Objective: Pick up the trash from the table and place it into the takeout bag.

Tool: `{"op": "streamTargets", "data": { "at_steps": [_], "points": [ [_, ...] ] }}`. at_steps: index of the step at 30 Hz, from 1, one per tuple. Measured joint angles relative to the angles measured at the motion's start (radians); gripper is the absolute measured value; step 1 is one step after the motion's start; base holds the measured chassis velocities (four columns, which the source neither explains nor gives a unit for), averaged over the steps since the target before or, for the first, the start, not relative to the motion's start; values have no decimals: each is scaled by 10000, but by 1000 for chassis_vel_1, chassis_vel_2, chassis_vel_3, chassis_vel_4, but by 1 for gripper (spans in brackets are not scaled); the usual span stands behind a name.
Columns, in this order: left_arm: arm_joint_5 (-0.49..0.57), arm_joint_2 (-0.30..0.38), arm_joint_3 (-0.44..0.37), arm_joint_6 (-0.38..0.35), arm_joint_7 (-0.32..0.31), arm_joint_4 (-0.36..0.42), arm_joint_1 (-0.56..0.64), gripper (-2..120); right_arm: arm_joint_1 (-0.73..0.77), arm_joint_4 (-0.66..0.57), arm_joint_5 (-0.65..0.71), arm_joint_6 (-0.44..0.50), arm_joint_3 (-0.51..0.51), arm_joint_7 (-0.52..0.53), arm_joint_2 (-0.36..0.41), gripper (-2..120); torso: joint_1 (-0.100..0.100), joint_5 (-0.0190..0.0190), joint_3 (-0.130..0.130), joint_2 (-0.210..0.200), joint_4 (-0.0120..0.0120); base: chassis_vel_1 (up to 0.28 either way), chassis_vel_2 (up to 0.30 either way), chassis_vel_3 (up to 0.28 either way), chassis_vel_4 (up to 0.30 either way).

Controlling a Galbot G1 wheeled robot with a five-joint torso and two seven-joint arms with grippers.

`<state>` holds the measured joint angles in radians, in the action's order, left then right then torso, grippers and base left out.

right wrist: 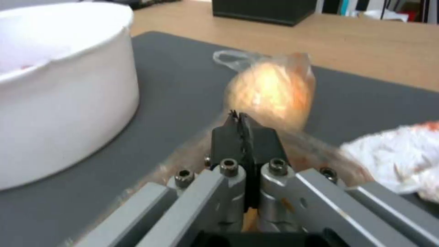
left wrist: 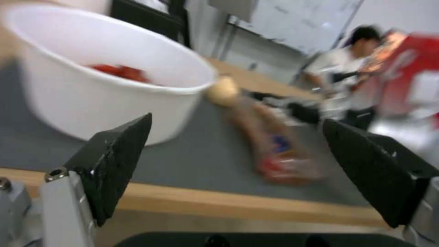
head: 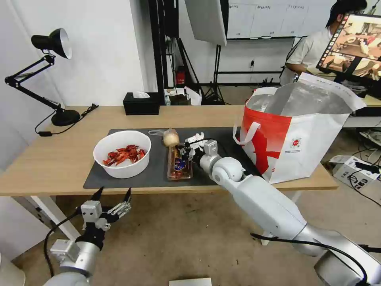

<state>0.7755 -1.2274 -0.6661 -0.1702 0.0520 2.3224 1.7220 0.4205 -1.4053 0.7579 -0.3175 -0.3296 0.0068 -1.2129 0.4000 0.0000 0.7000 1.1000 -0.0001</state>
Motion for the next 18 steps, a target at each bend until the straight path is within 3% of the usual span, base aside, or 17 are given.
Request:
{"op": "streamTargets", "data": {
  "at_steps": [3,12,14,18],
  "points": [
    [1924,848,60,-498,-318,319,-366,100,-126,78,-13,16,-139,-13,-130,0,0,0,0,0,3,0,0,0,0],
    [4521,1862,745,-1100,-1044,119,-1591,100,-167,228,-18,17,-208,-44,-140,0,1,-3,1,-1,0,0,0,0,0],
    [5417,2272,1018,-1188,-1184,-62,-1955,100,-166,229,-16,18,-216,-47,-135,0,1,-1,1,0,2,0,0,0,0],
    [6195,2738,1491,-1338,-1253,-579,-2431,100,-163,222,0,18,-326,-78,-116,0,0,0,1,0,1,0,0,0,0]
  ]
}}
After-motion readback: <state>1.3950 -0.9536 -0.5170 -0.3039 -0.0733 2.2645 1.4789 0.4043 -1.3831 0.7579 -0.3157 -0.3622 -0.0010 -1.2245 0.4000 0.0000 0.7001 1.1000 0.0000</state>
